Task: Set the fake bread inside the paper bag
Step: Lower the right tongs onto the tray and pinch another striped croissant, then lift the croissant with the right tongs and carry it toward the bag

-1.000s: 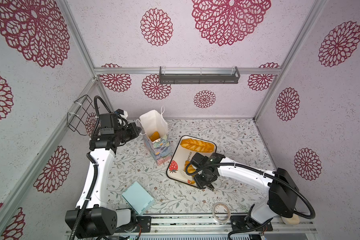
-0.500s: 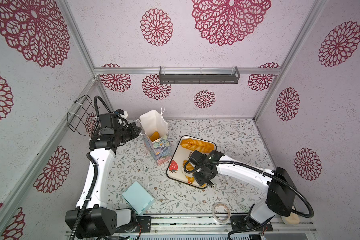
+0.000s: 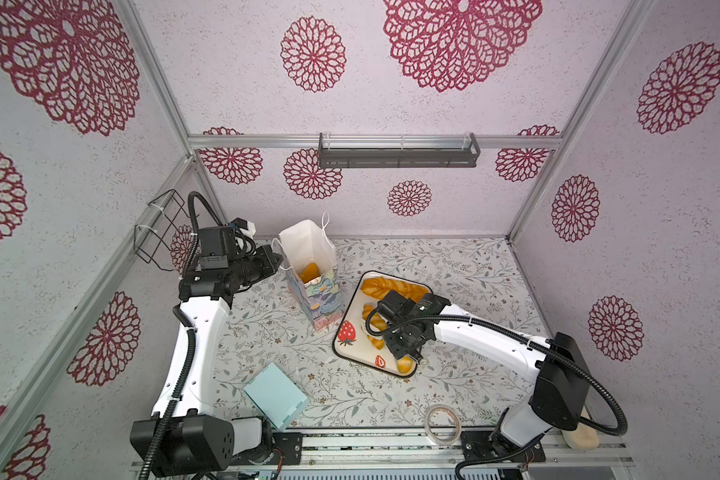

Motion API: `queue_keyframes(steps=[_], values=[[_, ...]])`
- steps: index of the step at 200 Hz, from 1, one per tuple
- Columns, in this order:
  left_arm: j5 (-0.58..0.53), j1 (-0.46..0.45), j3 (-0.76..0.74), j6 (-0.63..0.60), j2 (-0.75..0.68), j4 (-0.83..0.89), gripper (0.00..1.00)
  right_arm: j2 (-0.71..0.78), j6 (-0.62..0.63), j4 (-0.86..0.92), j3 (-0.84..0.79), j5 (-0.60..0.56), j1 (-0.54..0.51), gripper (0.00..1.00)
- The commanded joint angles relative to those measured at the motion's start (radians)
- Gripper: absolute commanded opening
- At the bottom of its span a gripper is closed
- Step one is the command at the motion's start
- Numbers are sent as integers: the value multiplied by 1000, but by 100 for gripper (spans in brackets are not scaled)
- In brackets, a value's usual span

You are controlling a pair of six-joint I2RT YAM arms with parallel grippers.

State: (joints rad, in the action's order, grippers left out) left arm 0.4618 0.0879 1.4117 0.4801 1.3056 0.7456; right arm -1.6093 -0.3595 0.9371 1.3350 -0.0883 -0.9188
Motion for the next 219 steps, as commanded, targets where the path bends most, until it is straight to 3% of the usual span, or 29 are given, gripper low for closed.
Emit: queue_keyframes(steps=[1, 219], values=[[0, 9, 6, -10, 0, -2, 0, 29, 0, -33, 44, -37, 18, 44], [5, 9, 13, -9, 9, 2, 0, 166, 22, -55, 273, -156, 28, 40]])
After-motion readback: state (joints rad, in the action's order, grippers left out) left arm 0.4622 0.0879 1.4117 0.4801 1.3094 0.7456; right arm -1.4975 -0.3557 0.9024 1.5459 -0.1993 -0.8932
